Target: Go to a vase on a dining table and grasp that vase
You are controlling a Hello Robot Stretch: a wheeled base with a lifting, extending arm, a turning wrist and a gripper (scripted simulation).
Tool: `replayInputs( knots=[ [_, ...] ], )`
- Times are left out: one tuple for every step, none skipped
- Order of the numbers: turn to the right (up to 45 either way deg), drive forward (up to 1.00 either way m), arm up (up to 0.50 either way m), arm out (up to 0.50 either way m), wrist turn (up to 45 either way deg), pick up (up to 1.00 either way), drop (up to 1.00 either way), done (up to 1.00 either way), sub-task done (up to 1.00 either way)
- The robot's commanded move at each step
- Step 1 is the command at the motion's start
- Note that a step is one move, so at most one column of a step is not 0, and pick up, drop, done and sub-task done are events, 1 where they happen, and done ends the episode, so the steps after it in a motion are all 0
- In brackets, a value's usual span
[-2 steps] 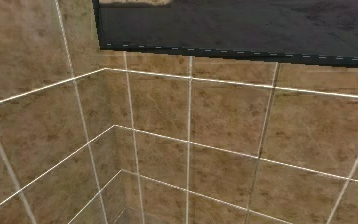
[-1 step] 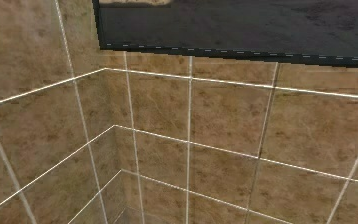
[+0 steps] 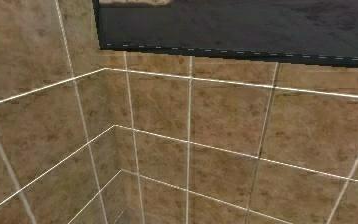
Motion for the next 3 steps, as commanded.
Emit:
replayInputs(
  knots=[
    [0.0,0.00,0.00,0.00,45.0,0.00,0.00,0.00,0.00],
    [0.0,0.00,0.00,0.00,45.0,0.00,0.00,0.00,0.00],
    [0.0,0.00,0.00,0.00,3.0,0.00,0.00,0.00,0.00]
  ],
)
